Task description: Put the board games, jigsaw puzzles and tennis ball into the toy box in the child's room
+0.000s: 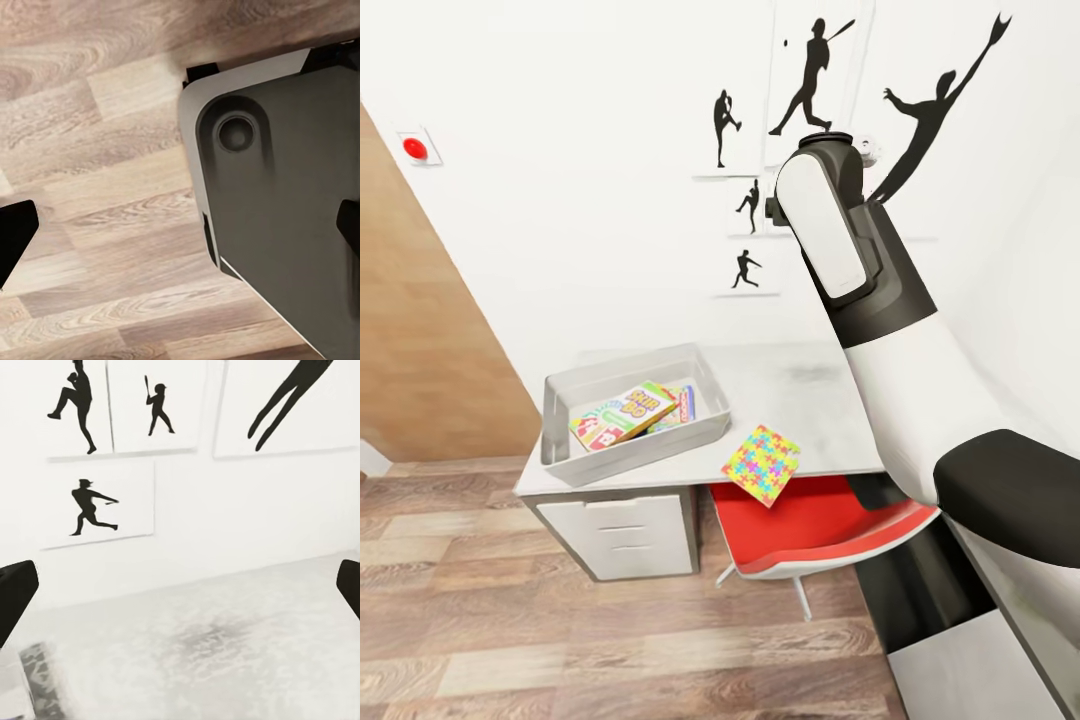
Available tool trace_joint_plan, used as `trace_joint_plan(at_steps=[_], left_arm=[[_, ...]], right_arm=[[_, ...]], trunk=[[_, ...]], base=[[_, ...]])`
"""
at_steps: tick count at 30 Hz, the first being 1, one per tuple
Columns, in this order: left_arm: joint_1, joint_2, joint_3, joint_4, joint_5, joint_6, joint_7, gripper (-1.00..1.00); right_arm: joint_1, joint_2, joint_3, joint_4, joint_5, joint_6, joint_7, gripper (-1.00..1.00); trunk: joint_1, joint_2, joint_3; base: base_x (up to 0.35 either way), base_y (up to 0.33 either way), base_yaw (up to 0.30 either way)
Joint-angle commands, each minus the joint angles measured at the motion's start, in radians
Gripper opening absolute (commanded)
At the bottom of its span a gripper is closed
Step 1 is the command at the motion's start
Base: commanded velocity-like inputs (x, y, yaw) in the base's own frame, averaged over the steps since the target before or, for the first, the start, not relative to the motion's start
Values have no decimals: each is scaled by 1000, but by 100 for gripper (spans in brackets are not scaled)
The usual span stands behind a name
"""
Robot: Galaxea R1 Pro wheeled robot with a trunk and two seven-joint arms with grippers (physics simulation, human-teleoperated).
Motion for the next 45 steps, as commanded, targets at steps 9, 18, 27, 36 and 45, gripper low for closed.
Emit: trace_joint_plan(at_steps=[9,18,27,36,45], left_arm=[[-1,0,-6,1,4,-4,-3,100],[3,1,-7,1,4,-4,-3,100],[13,0,-8,1,3,-32,-3,100],[13,0,-8,1,3,-49,-3,100],[13,1,-8,1,3,-50,-3,100]], right_arm=[[-2,0,1,1,-9,5,-10,100],[0,0,1,1,-9,5,-10,100],[0,0,1,0,-9,5,-11,100],[0,0,1,-1,-9,5,-11,100],[0,0,2,1,-9,5,-12,100]], trunk=[[1,-2,13],[1,-2,28],[1,-2,43],[1,-2,58],[1,-2,73]], base=[[0,105,0],[-12,139,0],[-4,24,0],[0,1,0],[0,0,0]])
